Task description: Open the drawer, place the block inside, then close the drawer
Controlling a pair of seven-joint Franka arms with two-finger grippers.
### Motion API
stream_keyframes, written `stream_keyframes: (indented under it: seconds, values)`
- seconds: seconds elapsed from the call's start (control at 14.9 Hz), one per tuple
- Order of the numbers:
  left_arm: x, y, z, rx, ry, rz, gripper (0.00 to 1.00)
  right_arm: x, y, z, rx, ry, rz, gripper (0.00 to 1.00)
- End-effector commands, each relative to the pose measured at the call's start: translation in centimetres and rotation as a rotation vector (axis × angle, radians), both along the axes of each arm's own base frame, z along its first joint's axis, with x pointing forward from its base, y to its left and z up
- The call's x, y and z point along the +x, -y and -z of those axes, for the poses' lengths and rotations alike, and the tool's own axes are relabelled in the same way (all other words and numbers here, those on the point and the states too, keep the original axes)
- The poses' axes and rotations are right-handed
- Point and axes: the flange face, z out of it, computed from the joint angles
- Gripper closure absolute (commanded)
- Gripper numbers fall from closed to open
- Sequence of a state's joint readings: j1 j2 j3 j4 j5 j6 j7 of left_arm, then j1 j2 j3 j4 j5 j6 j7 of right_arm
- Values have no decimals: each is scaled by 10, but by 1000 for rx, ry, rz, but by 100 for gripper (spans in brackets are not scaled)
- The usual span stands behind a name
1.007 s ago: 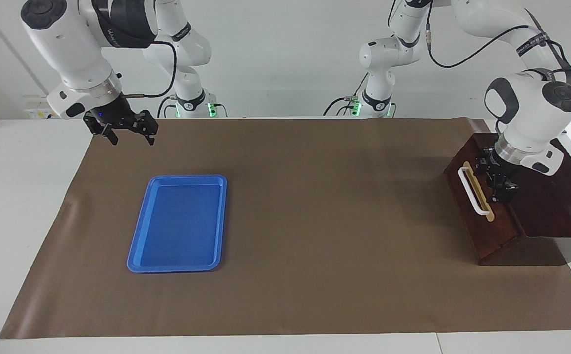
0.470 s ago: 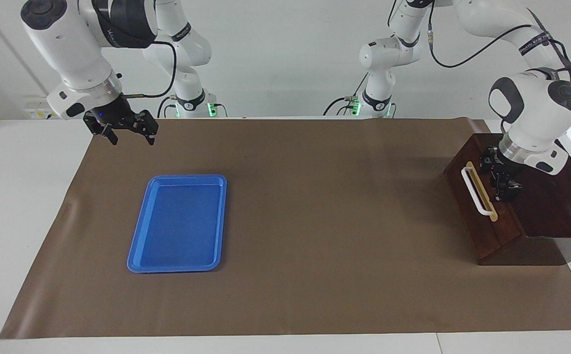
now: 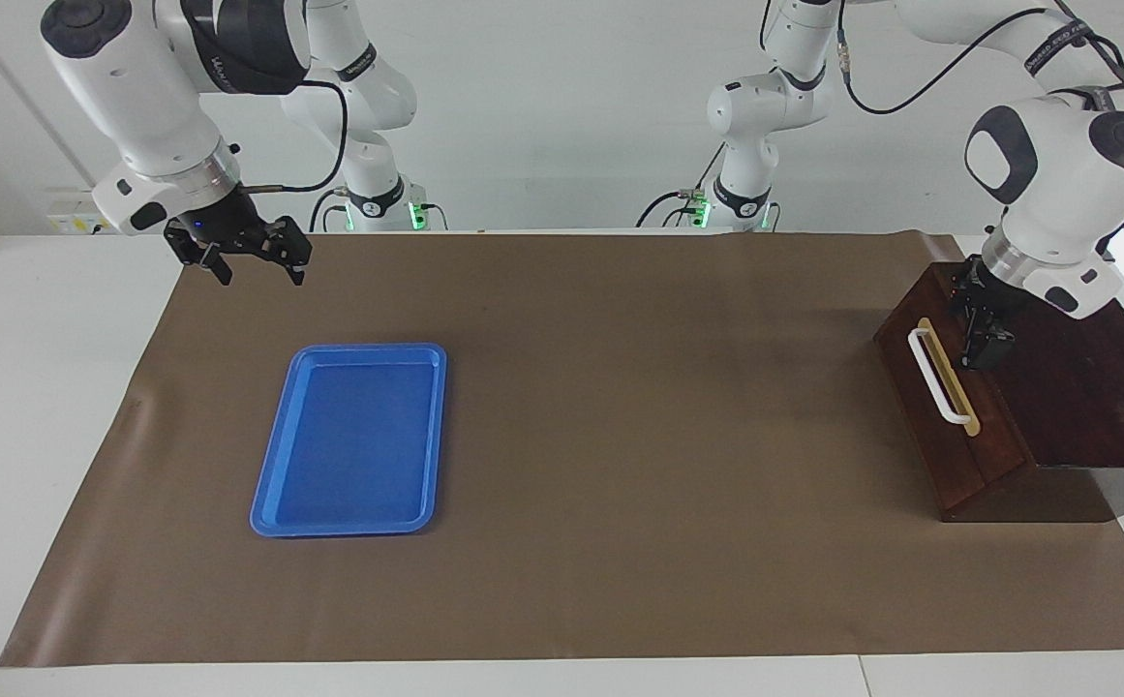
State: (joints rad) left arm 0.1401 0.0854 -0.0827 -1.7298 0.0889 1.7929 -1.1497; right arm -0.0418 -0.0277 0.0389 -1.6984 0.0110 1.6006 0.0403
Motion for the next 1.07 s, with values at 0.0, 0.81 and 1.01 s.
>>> stream_keyframes:
  seconds: [0.0,0.81,1.01]
  values:
    - [-18,16,-23,-64,-19,150,0,1,1,-2,12,-14,17,0]
    - [-40,66,-59,-181,-148,987,0,1,4,-2,0,-17,12,0]
    - [-44,70,-67,-193,-160,1035,0,0,4,0,0,-20,13,0]
